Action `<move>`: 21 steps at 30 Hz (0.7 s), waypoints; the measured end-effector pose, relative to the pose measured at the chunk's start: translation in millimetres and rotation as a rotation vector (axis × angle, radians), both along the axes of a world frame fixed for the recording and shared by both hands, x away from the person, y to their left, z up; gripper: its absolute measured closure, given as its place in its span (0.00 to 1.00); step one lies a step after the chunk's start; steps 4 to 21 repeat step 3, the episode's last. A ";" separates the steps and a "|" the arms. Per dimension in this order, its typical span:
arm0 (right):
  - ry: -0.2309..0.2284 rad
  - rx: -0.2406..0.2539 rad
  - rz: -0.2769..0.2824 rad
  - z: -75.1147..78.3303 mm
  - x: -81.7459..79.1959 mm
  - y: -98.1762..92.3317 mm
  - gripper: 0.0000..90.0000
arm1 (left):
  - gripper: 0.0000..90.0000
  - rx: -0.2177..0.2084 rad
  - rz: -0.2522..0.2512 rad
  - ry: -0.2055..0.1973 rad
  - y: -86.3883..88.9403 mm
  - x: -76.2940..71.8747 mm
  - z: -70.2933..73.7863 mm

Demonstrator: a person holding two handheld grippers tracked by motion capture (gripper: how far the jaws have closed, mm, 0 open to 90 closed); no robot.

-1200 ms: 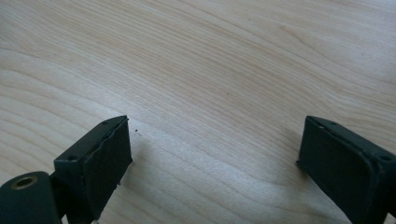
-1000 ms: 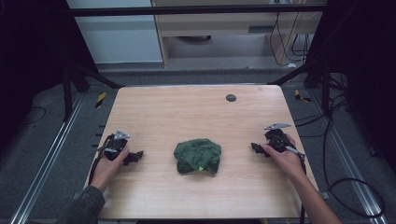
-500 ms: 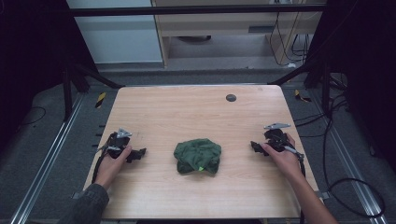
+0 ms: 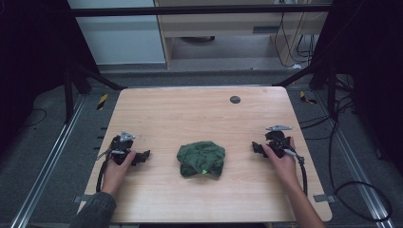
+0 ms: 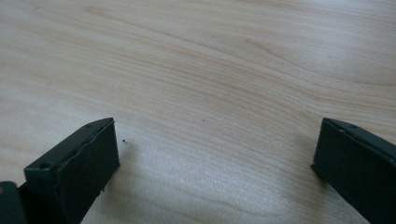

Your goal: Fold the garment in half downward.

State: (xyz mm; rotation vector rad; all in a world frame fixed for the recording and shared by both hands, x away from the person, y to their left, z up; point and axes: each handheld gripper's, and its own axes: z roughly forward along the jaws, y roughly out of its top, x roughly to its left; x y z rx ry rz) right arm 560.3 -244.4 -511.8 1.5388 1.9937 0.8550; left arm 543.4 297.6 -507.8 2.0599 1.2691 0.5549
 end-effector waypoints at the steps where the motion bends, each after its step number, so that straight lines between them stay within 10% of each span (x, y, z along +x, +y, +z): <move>1: -0.003 -0.005 -0.023 -0.1 0.8 2.0 0.00 | 0.00 0.002 0.007 0.002 -0.6 0.2 0.1; 21: 0.000 -0.002 -0.037 0.0 1.3 3.4 0.00 | 0.00 0.001 0.011 0.002 -1.0 0.5 0.1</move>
